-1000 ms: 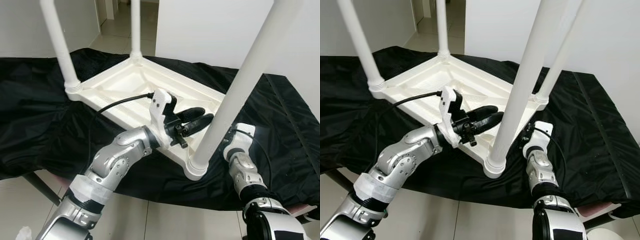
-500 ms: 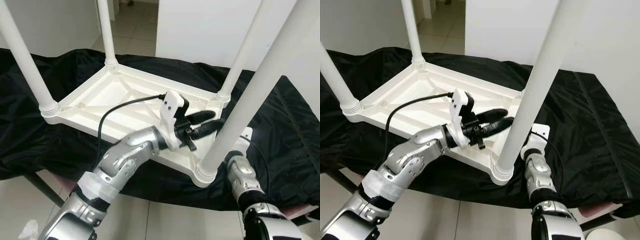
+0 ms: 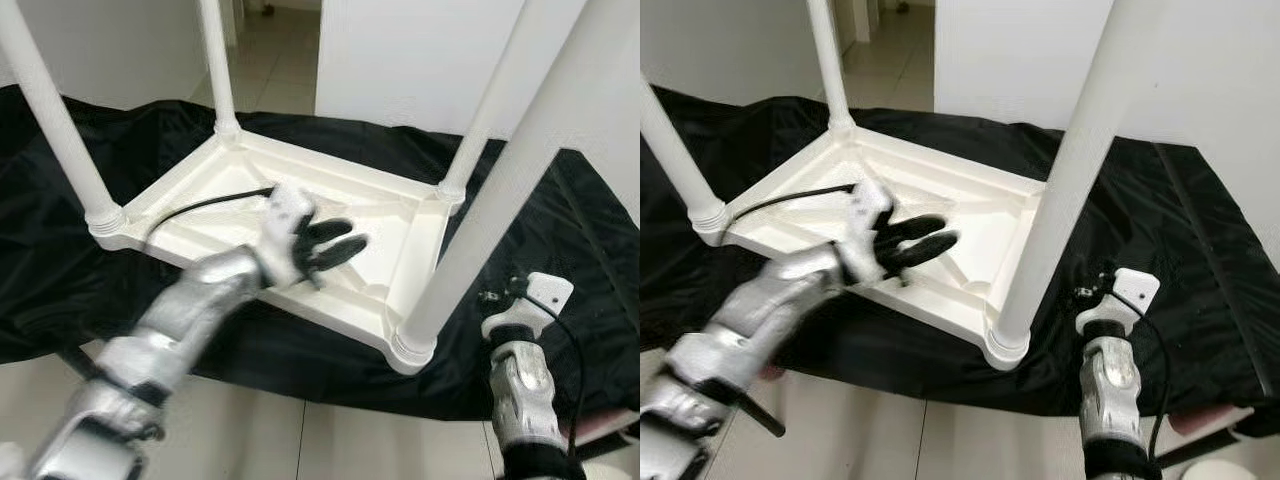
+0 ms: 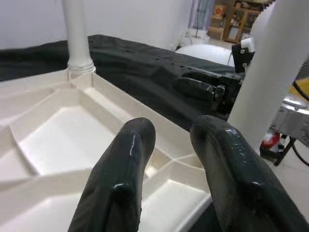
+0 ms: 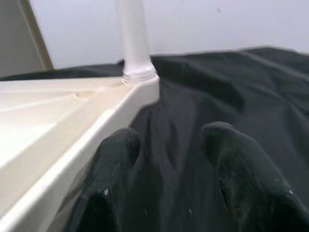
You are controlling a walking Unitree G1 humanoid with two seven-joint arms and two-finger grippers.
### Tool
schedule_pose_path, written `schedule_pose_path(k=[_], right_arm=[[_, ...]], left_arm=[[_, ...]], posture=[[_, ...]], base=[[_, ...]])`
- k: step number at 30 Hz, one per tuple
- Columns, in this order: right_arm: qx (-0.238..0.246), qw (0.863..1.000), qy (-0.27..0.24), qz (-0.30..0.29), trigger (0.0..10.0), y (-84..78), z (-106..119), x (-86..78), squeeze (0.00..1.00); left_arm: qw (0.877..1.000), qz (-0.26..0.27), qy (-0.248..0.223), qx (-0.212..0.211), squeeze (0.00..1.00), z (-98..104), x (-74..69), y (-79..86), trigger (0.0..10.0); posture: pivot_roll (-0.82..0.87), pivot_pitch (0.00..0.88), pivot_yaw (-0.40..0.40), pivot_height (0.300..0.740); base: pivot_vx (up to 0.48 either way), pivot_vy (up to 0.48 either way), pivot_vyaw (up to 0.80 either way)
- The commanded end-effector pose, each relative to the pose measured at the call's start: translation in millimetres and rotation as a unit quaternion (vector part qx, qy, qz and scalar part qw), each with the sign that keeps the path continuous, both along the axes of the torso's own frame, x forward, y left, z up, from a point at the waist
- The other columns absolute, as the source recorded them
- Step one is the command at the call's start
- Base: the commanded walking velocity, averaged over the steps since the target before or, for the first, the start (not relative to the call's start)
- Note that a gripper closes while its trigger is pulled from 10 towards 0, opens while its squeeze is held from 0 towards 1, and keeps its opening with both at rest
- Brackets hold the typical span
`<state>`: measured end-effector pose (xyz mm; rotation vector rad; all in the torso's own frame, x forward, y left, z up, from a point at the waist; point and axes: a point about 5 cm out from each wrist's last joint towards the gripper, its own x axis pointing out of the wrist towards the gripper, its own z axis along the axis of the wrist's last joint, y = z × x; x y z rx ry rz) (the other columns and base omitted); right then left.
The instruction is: Building children table
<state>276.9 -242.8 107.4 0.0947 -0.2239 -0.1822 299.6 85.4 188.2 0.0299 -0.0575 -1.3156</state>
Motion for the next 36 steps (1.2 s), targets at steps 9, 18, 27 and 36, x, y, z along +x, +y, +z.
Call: schedule_pose_path(k=[9, 18, 27, 36], right_arm=[[-0.011, 1.0, 0.018, 0.007, 10.0, -5.1, -3.0, -20.5, 0.0], [-0.008, 1.0, 0.025, 0.014, 10.0, -0.3, 1.4, -20.1, 0.0], [-0.006, 0.999, 0.035, 0.013, 10.0, 1.9, -0.4, -25.3, 0.0], [-0.007, 0.999, 0.042, 0.008, 10.0, -0.1, 0.9, -28.7, 0.0]], left_arm=[[0.987, -0.127, 0.014, 0.098, 0.0, -28.7, -41.7, 16.0, 10.0], [0.982, -0.074, -0.023, 0.172, 0.0, -54.7, -27.2, -5.9, 10.0], [0.973, -0.018, -0.07, 0.219, 0.0, -64.1, -14.7, -24.8, 10.0], [0.968, -0.011, -0.086, 0.235, 0.97, -68.6, -4.6, -34.0, 10.0]], posture=[[-0.07, 0.033, -0.026, 0.74], [-0.08, 0.023, -0.028, 0.74], [-0.1, 0.004, -0.019, 0.74], [-0.12, 0.0, -0.017, 0.74]], base=[[0.0, 0.0, 0.0], [0.0, 0.0, 0.0], [0.0, 0.0, 0.0], [0.0, 0.0, 0.0]])
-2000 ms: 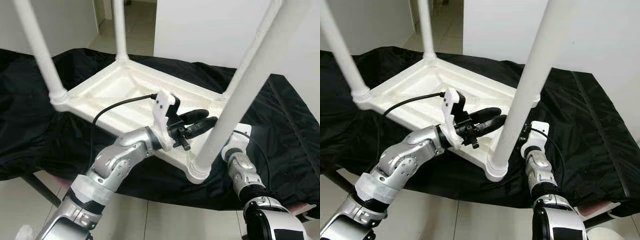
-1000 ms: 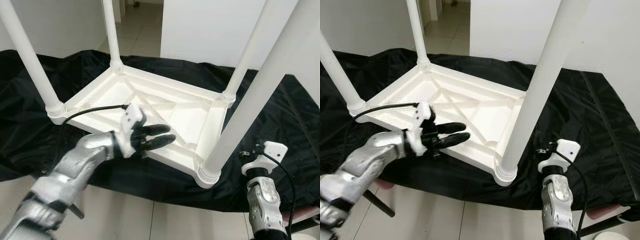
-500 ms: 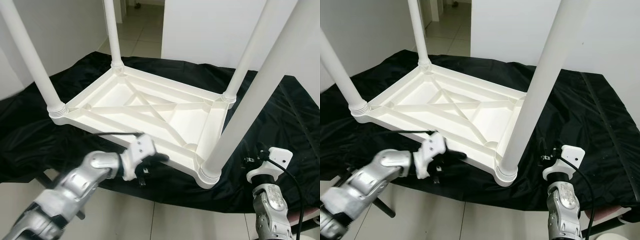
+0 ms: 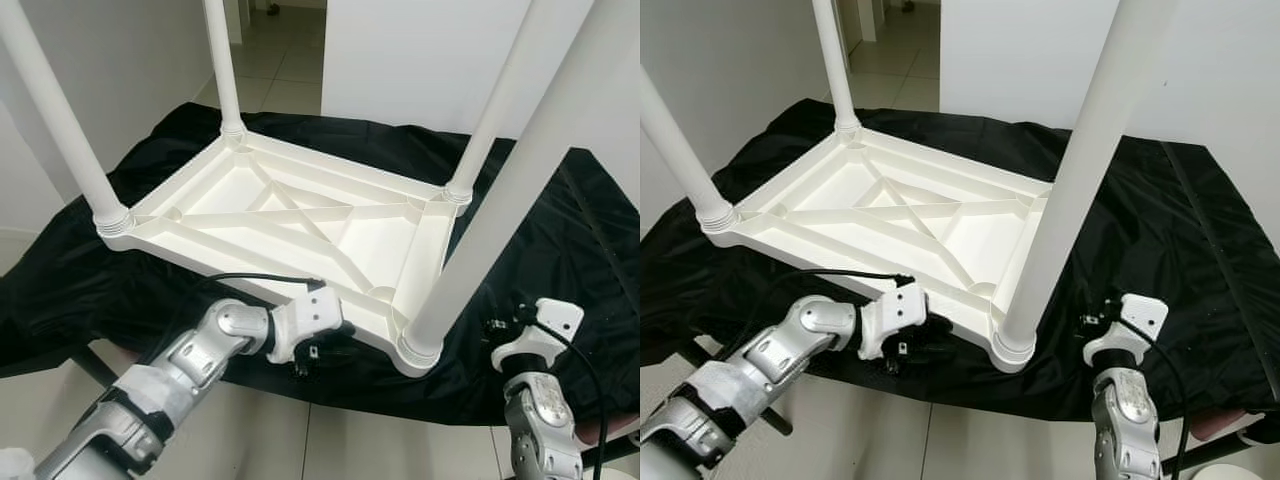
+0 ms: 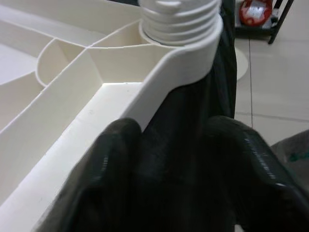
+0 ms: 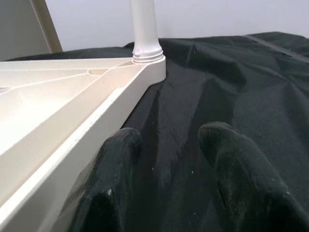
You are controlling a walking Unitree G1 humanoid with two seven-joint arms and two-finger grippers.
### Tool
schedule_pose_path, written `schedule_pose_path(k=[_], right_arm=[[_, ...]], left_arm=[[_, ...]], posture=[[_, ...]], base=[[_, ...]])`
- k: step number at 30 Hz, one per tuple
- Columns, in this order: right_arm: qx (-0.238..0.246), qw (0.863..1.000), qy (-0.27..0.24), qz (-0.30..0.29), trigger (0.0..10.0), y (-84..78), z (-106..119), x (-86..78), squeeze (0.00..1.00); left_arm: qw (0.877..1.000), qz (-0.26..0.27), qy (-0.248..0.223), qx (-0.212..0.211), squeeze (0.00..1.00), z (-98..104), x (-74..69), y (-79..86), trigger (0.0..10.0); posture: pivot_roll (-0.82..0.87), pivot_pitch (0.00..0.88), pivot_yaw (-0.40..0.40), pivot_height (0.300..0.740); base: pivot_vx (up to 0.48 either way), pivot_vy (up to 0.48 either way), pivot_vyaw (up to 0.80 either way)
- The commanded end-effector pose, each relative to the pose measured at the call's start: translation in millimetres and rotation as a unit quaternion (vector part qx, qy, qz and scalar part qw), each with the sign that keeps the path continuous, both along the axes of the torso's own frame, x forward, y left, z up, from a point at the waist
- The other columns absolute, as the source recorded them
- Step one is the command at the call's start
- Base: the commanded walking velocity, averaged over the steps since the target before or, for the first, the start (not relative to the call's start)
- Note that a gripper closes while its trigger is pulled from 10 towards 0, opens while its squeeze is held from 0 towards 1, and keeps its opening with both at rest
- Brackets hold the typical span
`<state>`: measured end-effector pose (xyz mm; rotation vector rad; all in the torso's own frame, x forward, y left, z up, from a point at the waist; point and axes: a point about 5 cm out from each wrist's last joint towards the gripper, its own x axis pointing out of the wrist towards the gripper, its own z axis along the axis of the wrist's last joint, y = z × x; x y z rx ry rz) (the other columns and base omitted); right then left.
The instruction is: Building children table
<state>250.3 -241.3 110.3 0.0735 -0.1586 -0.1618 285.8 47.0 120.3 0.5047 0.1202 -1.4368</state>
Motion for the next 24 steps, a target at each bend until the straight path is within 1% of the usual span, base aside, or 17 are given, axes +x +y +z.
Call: schedule_pose_path(k=[1, 2, 3, 4, 5, 6, 8, 16, 17, 19, 21, 24], right_arm=[[0.002, 1.0, 0.009, -0.003, 10.0, -1.7, -2.1, -2.1, 0.0], [0.002, 1.0, 0.009, -0.003, 10.0, -1.7, -2.1, -2.1, 0.0], [0.0, 1.0, 0.01, -0.004, 10.0, -2.7, -1.9, -2.5, 0.0], [-0.001, 1.0, 0.011, -0.006, 10.0, -5.1, -1.4, -2.8, 0.0], [-0.002, 1.0, 0.012, -0.009, 10.0, -7.5, -0.9, -2.9, 0.0], [-0.002, 1.0, 0.012, -0.009, 10.0, -7.5, -0.9, -2.9, 0.0], [-0.004, 1.0, 0.012, -0.013, 10.0, -10.5, -0.4, -3.1, 0.0], [-0.003, 1.0, 0.015, -0.013, 10.0, -10.0, -1.6, -3.1, 0.0], [-0.002, 1.0, 0.013, -0.011, 10.0, -9.3, -0.6, -3.0, 0.0], [-0.002, 1.0, 0.011, -0.01, 10.0, -8.8, 0.2, -2.9, 0.0], [-0.002, 1.0, 0.011, -0.01, 10.0, -8.8, 0.2, -2.9, 0.0], [0.007, 1.0, -0.01, 0.006, 10.0, -10.9, 7.4, -13.3, 0.0]], left_arm=[[0.998, 0.05, -0.03, 0.009, 0.97, -0.7, 9.2, 4.4, 10.0], [0.998, 0.05, -0.03, 0.009, 0.97, -0.7, 9.2, 4.4, 10.0], [0.998, 0.047, -0.036, 0.019, 0.43, -3.0, 9.1, 3.9, 10.0], [0.997, 0.057, -0.038, 0.03, 0.0, -6.9, 11.5, 2.5, 10.0], [0.996, 0.069, -0.039, 0.038, 0.0, -9.6, 14.4, 1.0, 10.0], [0.996, 0.069, -0.039, 0.038, 0.0, -9.6, 14.4, 1.0, 10.0], [0.994, 0.09, -0.056, 0.042, 0.0, -9.9, 19.8, -2.1, 10.0], [0.994, 0.088, -0.065, 0.03, 0.0, -5.6, 22.4, -7.2, 10.0], [0.993, 0.089, -0.068, 0.029, 0.0, -5.2, 23.3, -11.6, 10.0], [0.993, 0.09, -0.069, 0.028, 0.0, -4.9, 24.0, -14.7, 10.0], [0.993, 0.09, -0.069, 0.028, 0.0, -4.9, 24.0, -14.7, 10.0], [0.992, 0.098, -0.081, 0.005, 0.0, 1.7, 27.9, -35.4, 10.0]], posture=[[-0.12, 0.0, -0.017, 0.74], [-0.12, 0.0, -0.017, 0.74], [-0.12, 0.0, -0.017, 0.74], [-0.12, 0.0, -0.021, 0.74], [-0.12, 0.0, -0.021, 0.74], [-0.12, 0.0, -0.021, 0.74], [-0.13, 0.0, -0.022, 0.74], [-0.13, 0.0, -0.026, 0.74], [-0.13, 0.0, -0.026, 0.74], [-0.13, 0.0, -0.026, 0.74], [-0.13, 0.0, -0.026, 0.74], [-0.13, 0.0, -0.024, 0.74]], base=[[0.0, 0.0, 0.0], [0.0, 0.0, 0.0], [0.0, 0.0, 0.0], [0.0, 0.0, 0.0], [0.0, 0.0, 0.0], [0.0, 0.0, 0.0], [0.0, 0.0, 0.0], [0.0, 0.0, 0.0], [0.0, 0.0, 0.0], [0.0, 0.0, 0.0], [0.0, 0.0, 0.0], [0.0, 0.0, 0.0]])
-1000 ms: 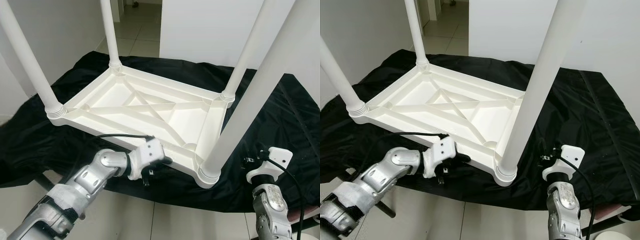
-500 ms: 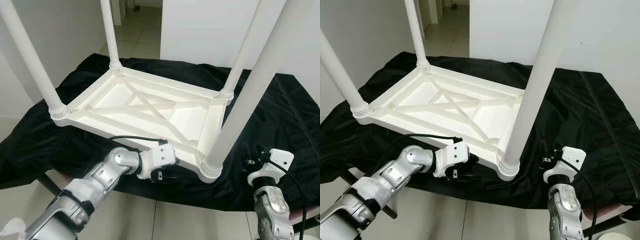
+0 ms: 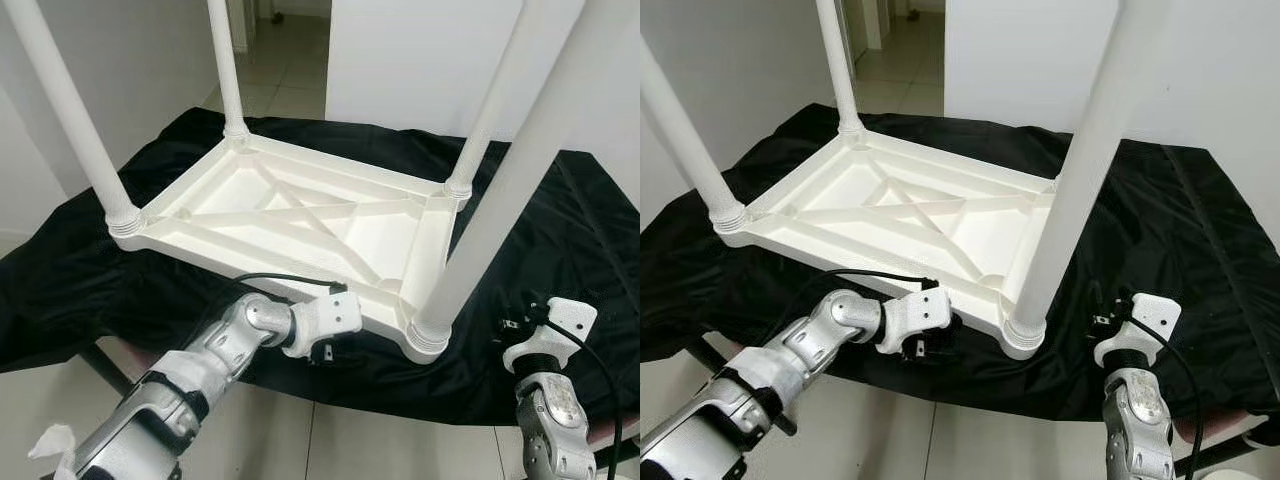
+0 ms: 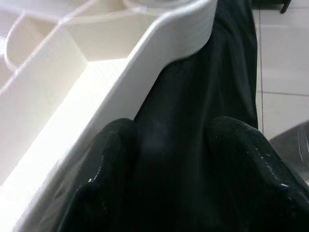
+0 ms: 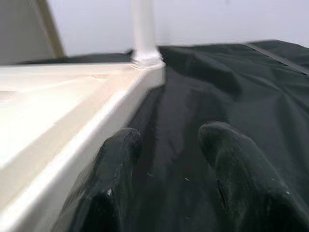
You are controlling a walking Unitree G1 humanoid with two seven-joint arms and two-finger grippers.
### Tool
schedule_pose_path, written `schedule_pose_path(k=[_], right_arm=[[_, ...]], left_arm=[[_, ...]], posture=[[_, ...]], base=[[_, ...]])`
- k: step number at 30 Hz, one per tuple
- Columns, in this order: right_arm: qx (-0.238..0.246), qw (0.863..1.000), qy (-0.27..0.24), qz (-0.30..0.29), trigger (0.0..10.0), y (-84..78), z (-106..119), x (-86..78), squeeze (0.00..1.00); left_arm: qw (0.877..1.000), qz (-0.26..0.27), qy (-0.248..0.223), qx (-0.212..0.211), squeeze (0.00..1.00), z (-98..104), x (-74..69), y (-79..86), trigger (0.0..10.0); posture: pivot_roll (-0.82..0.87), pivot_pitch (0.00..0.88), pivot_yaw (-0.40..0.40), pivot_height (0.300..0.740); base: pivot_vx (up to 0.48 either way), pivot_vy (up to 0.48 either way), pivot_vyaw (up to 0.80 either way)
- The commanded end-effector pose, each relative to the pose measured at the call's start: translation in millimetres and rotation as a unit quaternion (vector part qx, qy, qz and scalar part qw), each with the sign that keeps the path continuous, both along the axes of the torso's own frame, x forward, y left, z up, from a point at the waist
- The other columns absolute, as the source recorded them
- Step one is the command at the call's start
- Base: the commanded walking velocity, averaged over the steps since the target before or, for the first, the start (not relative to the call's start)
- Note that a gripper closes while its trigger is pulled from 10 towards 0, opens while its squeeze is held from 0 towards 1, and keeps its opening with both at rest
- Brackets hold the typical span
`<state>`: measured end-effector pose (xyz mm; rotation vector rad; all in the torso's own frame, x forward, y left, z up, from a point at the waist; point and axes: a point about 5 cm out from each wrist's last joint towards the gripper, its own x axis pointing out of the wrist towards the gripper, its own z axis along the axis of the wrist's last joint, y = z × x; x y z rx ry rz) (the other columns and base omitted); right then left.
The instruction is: Building children table
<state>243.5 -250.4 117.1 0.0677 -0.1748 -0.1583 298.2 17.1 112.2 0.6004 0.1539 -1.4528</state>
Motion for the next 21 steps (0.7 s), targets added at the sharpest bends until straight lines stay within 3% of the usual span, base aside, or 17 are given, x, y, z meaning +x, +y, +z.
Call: schedule_pose_path(k=[1, 4, 10, 14, 18, 21], right_arm=[[0.011, 1.0, -0.002, 0.005, 10.0, -1.8, 0.7, -6.4, 0.0], [0.018, 1.0, -0.001, 0.01, 10.0, -3.2, 1.5, -10.0, 0.0], [-0.015, 0.999, 0.011, 0.026, 10.0, -19.0, 6.9, -24.4, 0.0], [-0.036, 0.998, 0.014, 0.053, 10.0, -20.0, 11.4, -28.5, 0.0], [-0.05, 0.996, 0.02, 0.067, 10.0, -21.1, 14.0, -31.8, 0.0], [-0.037, 0.993, 0.061, 0.097, 10.0, -25.3, 13.6, -40.1, 0.0]], left_arm=[[0.991, 0.106, -0.071, -0.041, 0.0, 9.7, 15.5, -5.5, 10.0], [0.99, 0.11, -0.073, -0.046, 0.0, 11.6, 17.0, -10.0, 10.0], [0.986, 0.127, -0.084, -0.07, 0.0, 24.0, 24.7, -31.9, 10.0], [0.982, 0.145, -0.091, -0.083, 0.0, 31.8, 30.5, -38.6, 10.0], [0.978, 0.162, -0.095, -0.095, 0.0, 37.9, 34.9, -40.1, 10.0], [0.97, 0.184, -0.096, -0.127, 0.0, 48.3, 41.0, -36.6, 10.0]], posture=[[-0.13, 0.0, -0.024, 0.74], [-0.14, 0.0, -0.022, 0.74], [-0.16, 0.0, -0.01, 0.74], [-0.16, 0.0, -0.006, 0.74], [-0.16, 0.0, -0.003, 0.74], [-0.17, 0.0, -0.001, 0.74]], base=[[0.0, 0.0, 0.0], [0.0, 0.0, 0.0], [0.0, 0.0, 0.0], [0.0, 0.0, 0.0], [0.0, 0.0, 0.0], [0.0, 0.0, 0.0]])
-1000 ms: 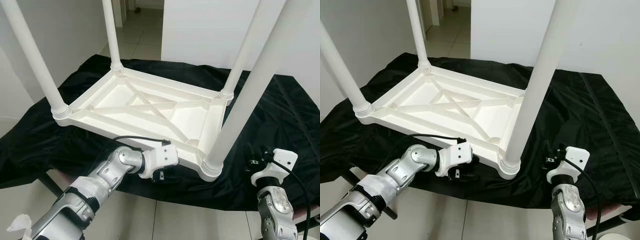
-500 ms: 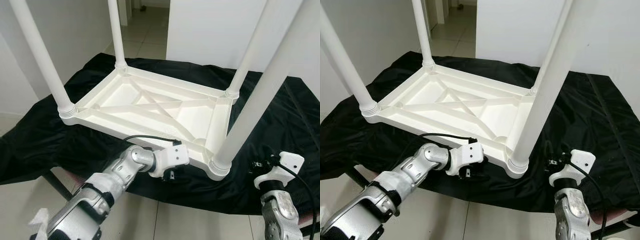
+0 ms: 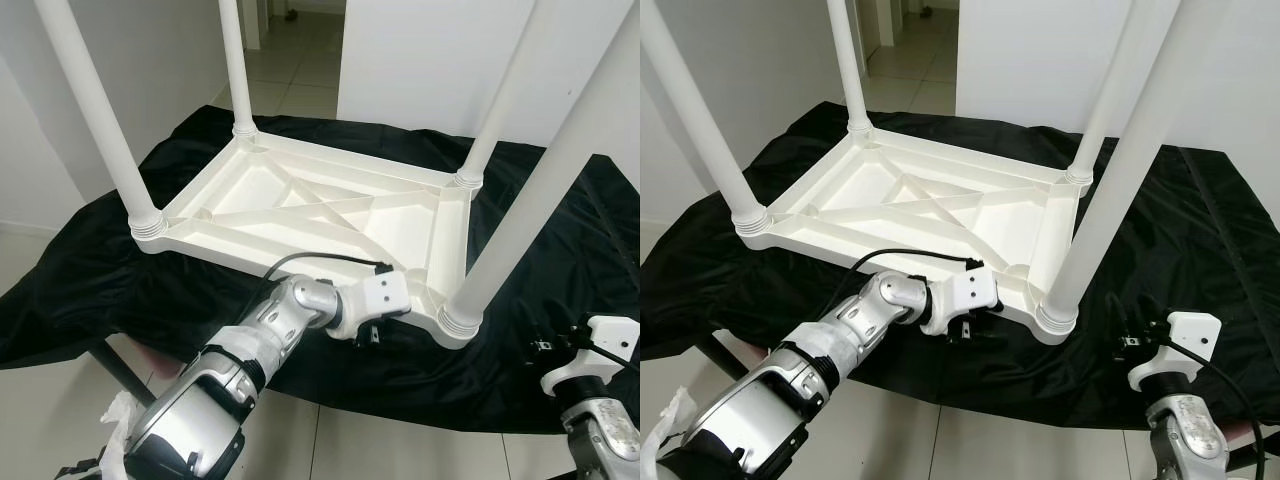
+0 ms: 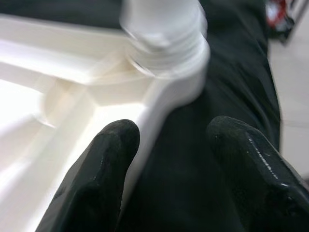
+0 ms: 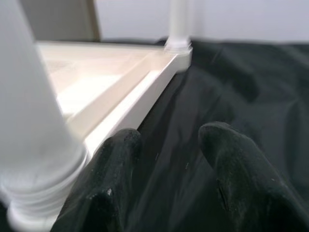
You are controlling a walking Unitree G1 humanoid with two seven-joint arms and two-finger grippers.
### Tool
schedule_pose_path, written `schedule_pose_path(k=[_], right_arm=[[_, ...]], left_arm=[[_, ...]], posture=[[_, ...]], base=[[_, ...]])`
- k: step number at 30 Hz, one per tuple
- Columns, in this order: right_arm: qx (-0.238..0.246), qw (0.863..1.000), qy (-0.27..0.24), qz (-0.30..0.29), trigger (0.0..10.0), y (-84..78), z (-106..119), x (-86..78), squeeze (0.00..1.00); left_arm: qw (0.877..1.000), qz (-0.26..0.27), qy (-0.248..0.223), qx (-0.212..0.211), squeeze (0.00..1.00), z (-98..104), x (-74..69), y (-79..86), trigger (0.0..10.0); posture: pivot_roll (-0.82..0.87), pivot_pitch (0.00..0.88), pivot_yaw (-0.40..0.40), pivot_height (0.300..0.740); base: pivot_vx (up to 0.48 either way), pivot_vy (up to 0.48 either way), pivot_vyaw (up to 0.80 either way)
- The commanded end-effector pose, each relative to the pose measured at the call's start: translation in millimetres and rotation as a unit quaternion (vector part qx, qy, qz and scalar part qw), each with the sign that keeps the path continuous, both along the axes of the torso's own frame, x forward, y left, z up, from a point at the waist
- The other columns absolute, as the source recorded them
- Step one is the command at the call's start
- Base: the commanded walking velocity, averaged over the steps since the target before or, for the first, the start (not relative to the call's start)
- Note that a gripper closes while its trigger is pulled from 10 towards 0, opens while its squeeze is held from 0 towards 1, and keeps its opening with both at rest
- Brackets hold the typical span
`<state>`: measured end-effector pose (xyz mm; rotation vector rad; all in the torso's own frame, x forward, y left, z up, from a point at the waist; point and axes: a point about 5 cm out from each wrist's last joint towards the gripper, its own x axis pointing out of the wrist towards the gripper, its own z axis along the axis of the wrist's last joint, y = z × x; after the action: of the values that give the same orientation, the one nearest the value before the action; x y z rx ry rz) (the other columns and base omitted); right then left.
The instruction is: Building children table
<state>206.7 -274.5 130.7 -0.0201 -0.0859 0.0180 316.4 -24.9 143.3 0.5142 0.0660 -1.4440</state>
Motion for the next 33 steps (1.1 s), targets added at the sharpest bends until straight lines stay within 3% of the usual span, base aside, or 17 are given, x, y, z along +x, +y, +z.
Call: schedule_pose_path(k=[1, 3, 4, 5, 8, 14, 15, 18, 25, 30, 33], right_arm=[[0.01, 1.0, 0.017, 0.011, 10.0, -1.3, -0.1, -3.4, 0.0], [0.012, 1.0, 0.023, 0.014, 10.0, -1.6, 0.0, -4.5, 0.0], [-0.005, 0.999, 0.026, 0.034, 10.0, -1.6, 3.3, -7.7, 0.72], [-0.019, 0.997, 0.032, 0.062, 10.0, -1.6, 8.5, -11.5, 1.0], [-0.041, 0.993, 0.04, 0.101, 10.0, -0.4, 15.1, -15.5, 1.0], [-0.049, 0.988, 0.047, 0.139, 10.0, 5.0, 19.7, -15.4, 1.0], [-0.049, 0.981, 0.057, 0.177, 10.0, 11.8, 22.3, -14.5, 0.0], [-0.062, 0.969, 0.062, 0.23, 10.0, 25.1, 26.2, -6.4, 0.0], [-0.067, 0.965, 0.061, 0.248, 10.0, 31.9, 29.5, 2.8, 0.0], [-0.072, 0.963, 0.033, 0.256, 10.0, 44.7, 34.0, 40.9, 0.0], [-0.07, 0.964, 0.03, 0.255, 10.0, 48.7, 32.4, 49.2, 0.0]], left_arm=[[0.976, 0.186, -0.081, -0.073, 0.0, 17.2, 22.8, 5.5, 10.0], [0.976, 0.188, -0.081, -0.076, 0.0, 18.1, 23.6, 5.6, 10.0], [0.977, 0.178, -0.076, -0.09, 0.0, 22.6, 22.3, 7.3, 10.0], [0.979, 0.155, -0.068, -0.11, 0.0, 29.6, 17.6, 10.9, 10.0], [0.982, 0.124, -0.058, -0.13, 0.0, 38.6, 10.3, 17.4, 10.0], [0.983, 0.118, -0.053, -0.129, 0.0, 40.3, 7.6, 24.4, 10.0], [0.983, 0.127, -0.051, -0.122, 0.0, 39.7, 7.3, 30.9, 10.0], [0.981, 0.145, -0.041, -0.118, 0.0, 36.0, 6.0, 41.4, 10.0], [0.98, 0.157, -0.04, -0.115, 0.0, 33.2, 4.5, 45.1, 10.0], [0.976, 0.185, -0.036, -0.109, 0.0, 32.5, -16.2, 51.6, 10.0], [0.975, 0.19, -0.032, -0.11, 0.0, 31.7, -22.4, 49.7, 10.0]], posture=[[-0.17, 0.0, -0.001, 0.74], [-0.17, 0.0, -0.001, 0.74], [-0.16, 0.001, -0.001, 0.74], [-0.16, 0.011, -0.001, 0.74], [-0.15, 0.015, -0.001, 0.74], [-0.15, 0.02, 0.001, 0.74], [-0.14, 0.021, -0.003, 0.74], [-0.14, 0.027, -0.007, 0.74], [-0.13, 0.03, -0.01, 0.74], [-0.1, 0.036, -0.027, 0.74], [-0.09, 0.04, -0.032, 0.74]], base=[[0.0, 0.0, 0.0], [0.0, 0.0, 0.0], [0.0, 0.0, 0.0], [0.0, 0.0, 0.0], [0.0, 0.0, 0.0], [0.0, 0.0, 0.0], [0.0, 0.0, 0.0], [0.0, 0.0, 0.0], [0.0, 0.0, 0.0], [0.0, 0.0, 0.0], [0.0, 0.0, 0.0]])
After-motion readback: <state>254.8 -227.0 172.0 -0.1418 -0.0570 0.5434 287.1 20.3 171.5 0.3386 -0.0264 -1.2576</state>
